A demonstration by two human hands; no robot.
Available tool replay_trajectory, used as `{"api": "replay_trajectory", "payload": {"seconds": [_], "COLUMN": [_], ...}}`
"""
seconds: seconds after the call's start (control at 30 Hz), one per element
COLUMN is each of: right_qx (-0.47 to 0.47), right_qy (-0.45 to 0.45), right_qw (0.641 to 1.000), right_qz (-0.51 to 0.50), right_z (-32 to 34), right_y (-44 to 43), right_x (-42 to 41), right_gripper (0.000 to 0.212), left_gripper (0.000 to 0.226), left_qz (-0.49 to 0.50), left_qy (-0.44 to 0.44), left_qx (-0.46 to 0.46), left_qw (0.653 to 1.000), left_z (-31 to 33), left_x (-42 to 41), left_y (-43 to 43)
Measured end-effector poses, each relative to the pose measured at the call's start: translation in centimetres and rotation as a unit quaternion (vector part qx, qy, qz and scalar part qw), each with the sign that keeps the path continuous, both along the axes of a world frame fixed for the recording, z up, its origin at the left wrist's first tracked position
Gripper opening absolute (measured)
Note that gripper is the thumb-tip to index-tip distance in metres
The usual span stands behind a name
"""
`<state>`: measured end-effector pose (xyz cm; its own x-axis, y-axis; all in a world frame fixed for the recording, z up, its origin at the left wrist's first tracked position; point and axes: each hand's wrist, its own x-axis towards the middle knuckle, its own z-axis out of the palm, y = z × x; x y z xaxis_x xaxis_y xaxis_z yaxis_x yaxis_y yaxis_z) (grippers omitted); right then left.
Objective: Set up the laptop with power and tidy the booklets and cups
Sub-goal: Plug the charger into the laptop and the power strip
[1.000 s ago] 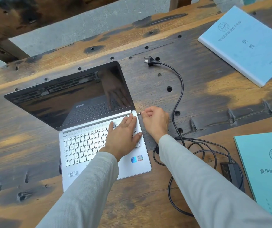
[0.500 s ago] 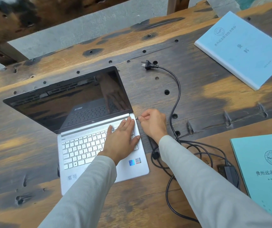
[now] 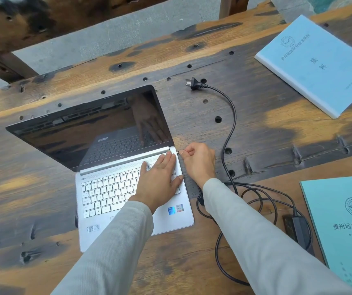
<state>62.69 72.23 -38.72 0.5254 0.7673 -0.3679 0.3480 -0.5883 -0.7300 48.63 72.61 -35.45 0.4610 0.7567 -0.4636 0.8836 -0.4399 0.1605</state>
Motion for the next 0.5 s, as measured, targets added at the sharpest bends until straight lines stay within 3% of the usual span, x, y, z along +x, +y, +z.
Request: {"api": "replay_trajectory", "payload": {"seconds": [0.23,0.5], "right_qx": [0.023,0.023], "right_qy": [-0.009,0.028], "right_qw": [0.999,0.999], "right_qz": [0.022,-0.031], "right_z": [0.25,-0.12], "right_y": [-0.45,-0.59], "right_x": [-0.26,-0.9], "right_gripper": [0.011,0.009], "left_gripper": [0.069,0.068], "left_qz": [-0.002,-0.008], "left_qy": [0.005,0.009], "left_qx": [0.008,0.008], "left_qw": [1.0,1.0], "left_z": [0.11,0.22], "left_x": [0.33,0.67], "left_y": [-0.14,0.29]}}
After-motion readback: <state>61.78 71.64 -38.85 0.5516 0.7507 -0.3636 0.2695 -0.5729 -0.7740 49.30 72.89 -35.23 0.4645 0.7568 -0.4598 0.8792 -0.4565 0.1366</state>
